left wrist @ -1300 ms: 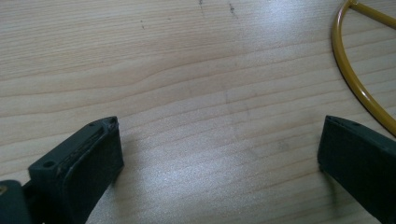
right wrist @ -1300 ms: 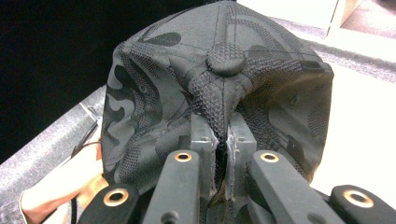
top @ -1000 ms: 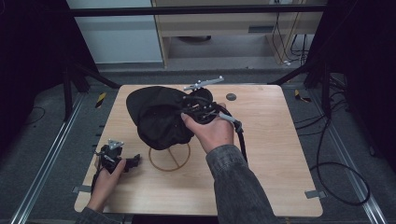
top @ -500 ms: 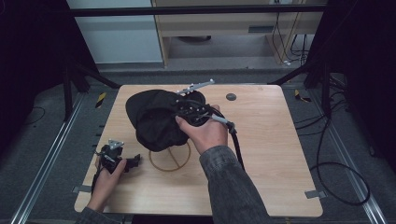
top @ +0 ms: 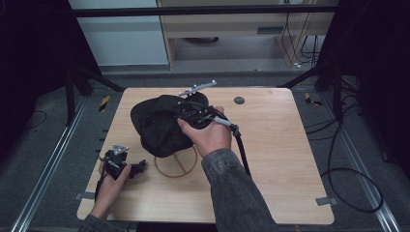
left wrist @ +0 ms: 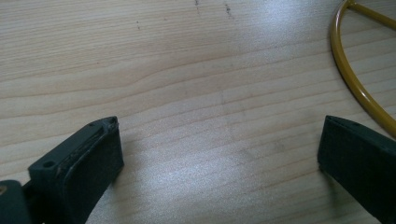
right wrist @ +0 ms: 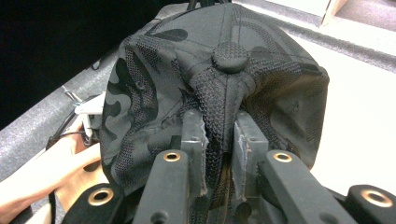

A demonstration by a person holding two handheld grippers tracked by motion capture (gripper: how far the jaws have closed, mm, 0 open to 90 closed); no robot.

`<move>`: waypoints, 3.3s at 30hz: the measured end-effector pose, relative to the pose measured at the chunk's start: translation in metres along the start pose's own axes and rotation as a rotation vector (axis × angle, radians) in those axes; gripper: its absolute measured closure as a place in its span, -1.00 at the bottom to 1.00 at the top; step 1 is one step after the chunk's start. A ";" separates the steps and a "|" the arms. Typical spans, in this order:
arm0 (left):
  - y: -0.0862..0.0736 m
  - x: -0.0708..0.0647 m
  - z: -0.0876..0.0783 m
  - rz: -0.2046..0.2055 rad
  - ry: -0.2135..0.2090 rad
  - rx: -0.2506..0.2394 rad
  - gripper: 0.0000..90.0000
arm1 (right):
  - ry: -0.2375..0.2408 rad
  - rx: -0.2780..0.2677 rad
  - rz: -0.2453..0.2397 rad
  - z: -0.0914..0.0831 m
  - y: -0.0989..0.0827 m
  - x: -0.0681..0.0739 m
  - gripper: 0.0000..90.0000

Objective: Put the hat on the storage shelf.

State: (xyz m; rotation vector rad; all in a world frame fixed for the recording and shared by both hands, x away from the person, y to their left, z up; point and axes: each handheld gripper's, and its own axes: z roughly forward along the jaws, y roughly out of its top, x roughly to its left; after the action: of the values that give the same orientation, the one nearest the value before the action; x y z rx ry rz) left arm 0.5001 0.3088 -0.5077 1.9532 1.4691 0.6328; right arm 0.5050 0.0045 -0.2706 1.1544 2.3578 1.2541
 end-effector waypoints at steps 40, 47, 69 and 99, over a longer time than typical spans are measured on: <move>0.000 -0.001 0.000 0.000 -0.001 -0.002 -1.00 | 0.019 -0.038 0.050 -0.019 -0.002 -0.009 0.43; 0.000 -0.001 0.000 0.001 0.000 -0.002 -1.00 | 0.004 -0.050 0.062 -0.031 -0.006 -0.015 0.42; 0.001 -0.001 0.001 0.001 0.000 0.000 -1.00 | -0.121 -0.080 0.111 -0.069 -0.022 -0.052 0.01; 0.001 0.000 0.001 0.011 -0.009 0.002 -1.00 | -0.375 -0.124 0.164 -0.072 -0.048 -0.122 -0.74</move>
State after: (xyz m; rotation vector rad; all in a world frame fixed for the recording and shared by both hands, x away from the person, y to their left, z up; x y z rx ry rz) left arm 0.5016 0.3079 -0.5074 1.9649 1.4545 0.6264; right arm 0.5230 -0.1433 -0.2828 1.4227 1.9220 1.0989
